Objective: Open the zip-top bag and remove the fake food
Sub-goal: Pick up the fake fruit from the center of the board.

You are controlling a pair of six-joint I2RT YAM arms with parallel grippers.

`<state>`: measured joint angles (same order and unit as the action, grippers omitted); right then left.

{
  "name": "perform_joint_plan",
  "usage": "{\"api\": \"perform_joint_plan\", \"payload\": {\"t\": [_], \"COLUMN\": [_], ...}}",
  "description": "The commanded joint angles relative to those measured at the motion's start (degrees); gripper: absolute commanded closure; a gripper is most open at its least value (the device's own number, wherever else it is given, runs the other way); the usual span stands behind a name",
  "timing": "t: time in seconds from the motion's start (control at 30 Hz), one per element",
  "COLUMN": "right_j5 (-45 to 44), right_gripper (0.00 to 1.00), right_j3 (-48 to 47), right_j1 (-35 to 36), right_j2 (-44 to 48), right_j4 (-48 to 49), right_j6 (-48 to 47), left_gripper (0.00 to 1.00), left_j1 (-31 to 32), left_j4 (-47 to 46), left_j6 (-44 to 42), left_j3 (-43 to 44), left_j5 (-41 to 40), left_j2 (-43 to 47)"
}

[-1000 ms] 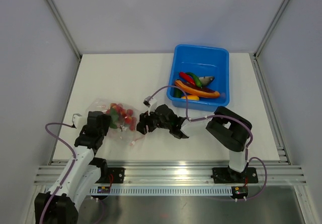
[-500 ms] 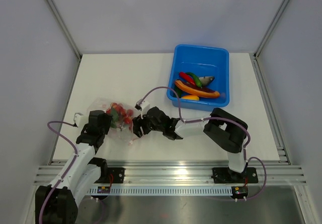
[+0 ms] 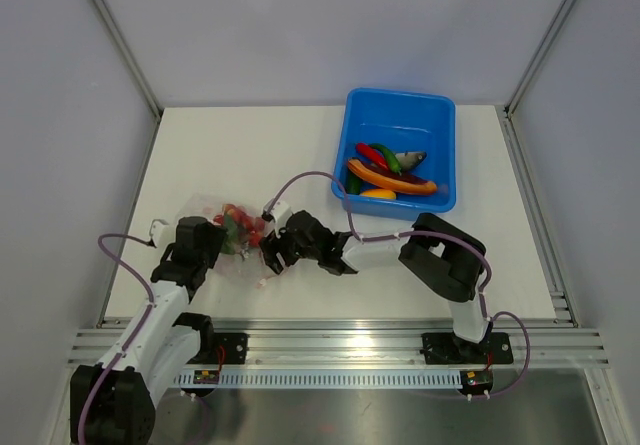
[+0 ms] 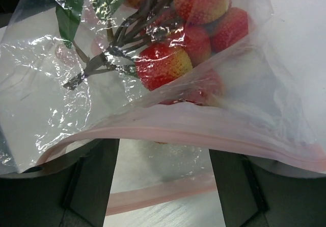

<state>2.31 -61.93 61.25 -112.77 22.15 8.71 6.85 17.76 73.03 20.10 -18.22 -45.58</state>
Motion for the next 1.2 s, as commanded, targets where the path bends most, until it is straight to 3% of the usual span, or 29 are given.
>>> {"api": "perform_joint_plan", "payload": {"t": [0.0, 0.37, 0.47, 0.73, 1.17], "right_j5": [-1.43, -1.95, -3.61, -5.91, -6.17], "right_gripper": [0.23, 0.23, 0.28, 0.62, 0.66], "right_j3": [-2.84, -7.06, -7.68, -6.81, -2.84], "right_j1": [0.62, 0.62, 0.62, 0.53, 0.62], "right_j2": [-0.35, -3.77, -4.39, -2.64, 5.45], "right_j4": [-0.09, -4.66, -5.8, -5.72, -5.8], "right_j6": [-3.34, -4.49, -4.05, -3.17, -3.35], "left_gripper": [0.37, 0.36, 0.36, 0.35, 0.32], "left_j1": [-0.35, -1.4, -2.28, -5.0, -6.85], "left_j4": [0.96, -1.85, -1.68, -0.98, 1.49], "left_j6": [-2.19, -3.34, -3.51, -2.11, -0.26], "left_j3": [2.75, 1.26, 1.61, 0.91, 0.82], "left_j5": [4.94, 12.59, 13.29, 12.69, 6.62], "left_j2": [0.05, -1.08, -1.88, -0.3, 1.46]}}
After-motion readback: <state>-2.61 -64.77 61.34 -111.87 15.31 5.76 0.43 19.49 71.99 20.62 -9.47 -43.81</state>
